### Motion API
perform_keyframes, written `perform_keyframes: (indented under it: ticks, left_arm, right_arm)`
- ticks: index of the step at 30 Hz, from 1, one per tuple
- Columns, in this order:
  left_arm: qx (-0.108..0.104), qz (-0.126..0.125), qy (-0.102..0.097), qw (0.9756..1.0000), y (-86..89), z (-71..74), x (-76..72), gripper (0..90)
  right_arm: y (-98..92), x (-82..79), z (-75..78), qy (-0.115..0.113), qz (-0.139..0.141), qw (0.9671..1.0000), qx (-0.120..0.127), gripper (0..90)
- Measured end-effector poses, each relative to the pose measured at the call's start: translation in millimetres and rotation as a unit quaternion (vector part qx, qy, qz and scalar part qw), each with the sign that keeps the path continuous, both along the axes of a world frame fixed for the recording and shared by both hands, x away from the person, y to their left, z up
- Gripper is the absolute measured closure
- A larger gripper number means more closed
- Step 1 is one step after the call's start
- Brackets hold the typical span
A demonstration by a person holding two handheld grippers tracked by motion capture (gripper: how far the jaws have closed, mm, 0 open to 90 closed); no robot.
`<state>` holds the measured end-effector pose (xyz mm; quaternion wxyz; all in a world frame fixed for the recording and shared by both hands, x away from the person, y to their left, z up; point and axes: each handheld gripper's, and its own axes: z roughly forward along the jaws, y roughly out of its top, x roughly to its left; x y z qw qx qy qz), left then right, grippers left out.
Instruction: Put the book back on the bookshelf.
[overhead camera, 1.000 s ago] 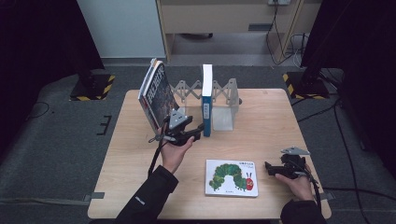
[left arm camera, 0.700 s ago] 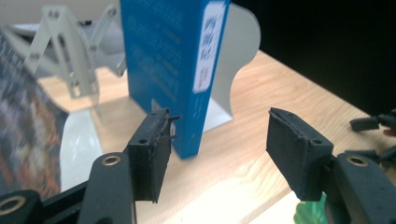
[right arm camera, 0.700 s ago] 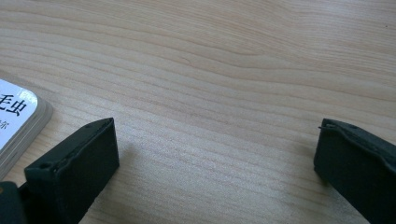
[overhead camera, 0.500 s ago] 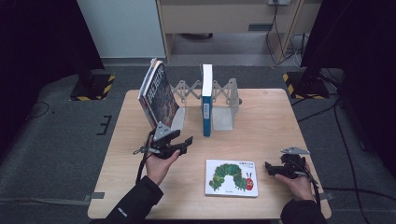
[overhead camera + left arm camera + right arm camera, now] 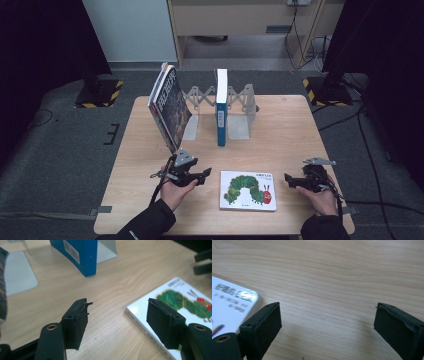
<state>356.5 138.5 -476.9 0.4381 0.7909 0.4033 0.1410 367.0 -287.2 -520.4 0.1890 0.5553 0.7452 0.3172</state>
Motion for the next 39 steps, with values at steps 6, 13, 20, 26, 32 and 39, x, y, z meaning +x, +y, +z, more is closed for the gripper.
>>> perform_keyframes:
  ticks: [6, 13, 20, 26, 32, 39]
  left_arm:
    - [0.018, -0.022, 0.016, 0.9994, -10.7, -13.5, -2.0, 30.3]
    - [0.029, -0.051, 0.037, 0.9976, -24.6, -24.0, -6.4, 27.6]
    - [0.045, -0.064, 0.051, 0.9956, -35.2, -37.1, -6.7, 26.6]
    - [0.051, -0.068, 0.058, 0.9946, -38.6, -44.3, -5.8, 24.4]
    - [0.028, -0.062, 0.048, 0.9965, -35.6, -51.2, -5.3, 19.1]
    - [-0.002, -0.056, 0.053, 0.997, -32.5, -58.7, -2.4, 14.7]
  right_arm:
    - [13.6, -6.7, 11.2, -0.015, 0.013, 0.9994, 0.028, 8.0]
    - [39.0, -12.6, 14.7, -0.013, 0.039, 0.9989, 0.022, 8.7]
    - [44.6, -13.6, 12.7, 0.001, 0.042, 0.9986, 0.03, 8.8]
    - [55.4, -19.0, 11.8, 0.012, 0.058, 0.9976, 0.035, 9.1]
    - [63.4, -17.8, 9.4, 0.024, 0.069, 0.9966, 0.038, 9.8]
    - [70.4, -16.7, 6.6, 0.025, 0.079, 0.996, 0.034, 11.6]
